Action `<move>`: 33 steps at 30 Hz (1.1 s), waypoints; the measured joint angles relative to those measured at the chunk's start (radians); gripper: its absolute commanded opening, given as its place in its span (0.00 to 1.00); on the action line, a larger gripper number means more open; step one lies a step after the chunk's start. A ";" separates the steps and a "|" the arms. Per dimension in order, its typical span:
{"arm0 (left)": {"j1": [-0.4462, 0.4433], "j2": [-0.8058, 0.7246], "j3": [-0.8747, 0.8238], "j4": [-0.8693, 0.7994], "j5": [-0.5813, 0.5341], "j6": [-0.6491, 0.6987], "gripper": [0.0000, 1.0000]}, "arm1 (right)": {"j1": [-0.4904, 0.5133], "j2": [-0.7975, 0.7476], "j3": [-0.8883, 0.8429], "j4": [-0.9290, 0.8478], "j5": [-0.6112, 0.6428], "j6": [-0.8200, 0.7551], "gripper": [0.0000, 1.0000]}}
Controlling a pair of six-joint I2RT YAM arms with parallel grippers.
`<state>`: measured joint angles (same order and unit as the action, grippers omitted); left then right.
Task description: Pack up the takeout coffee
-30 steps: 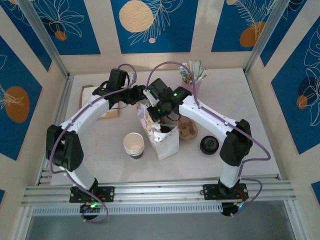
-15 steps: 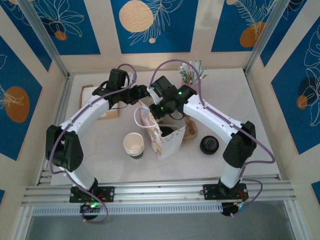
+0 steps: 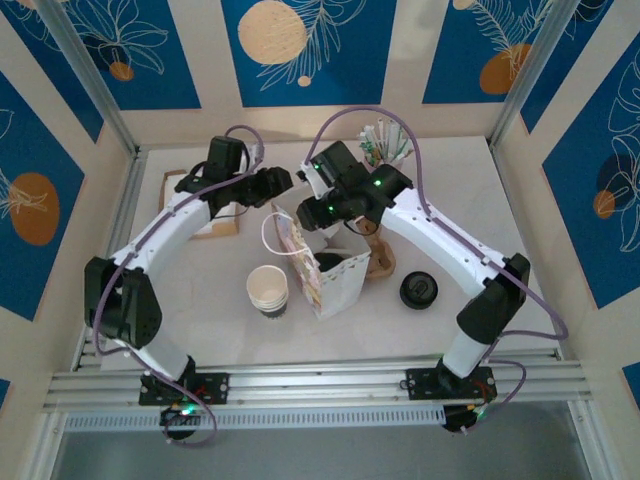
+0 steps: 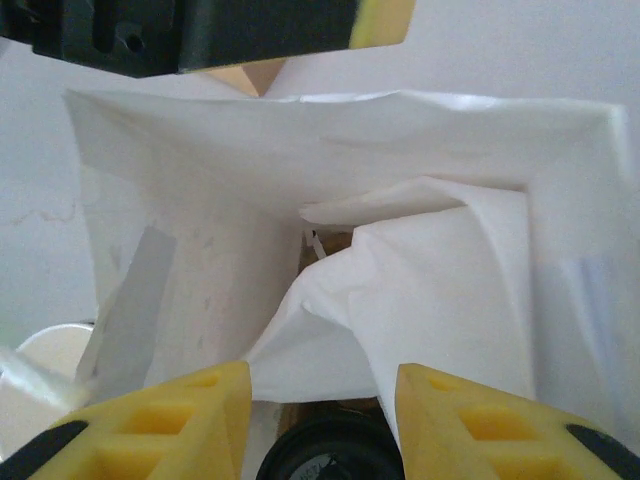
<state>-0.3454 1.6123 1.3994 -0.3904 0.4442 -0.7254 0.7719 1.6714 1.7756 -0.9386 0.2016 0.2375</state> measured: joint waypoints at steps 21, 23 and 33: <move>0.043 -0.288 -0.075 -0.119 -0.135 0.031 0.51 | -0.009 -0.127 0.010 0.003 0.011 0.043 0.52; 0.043 -0.342 -0.099 -0.142 -0.153 0.039 0.50 | -0.018 -0.168 0.010 0.003 0.008 0.051 0.56; 0.043 -0.492 -0.276 -0.230 -0.176 0.051 0.44 | -0.162 -0.424 -0.115 0.026 -0.067 0.105 0.79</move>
<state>-0.3019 1.1206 1.1236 -0.6201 0.2680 -0.6746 0.6098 1.2472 1.6608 -0.9127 0.1345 0.3428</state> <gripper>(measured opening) 0.448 0.753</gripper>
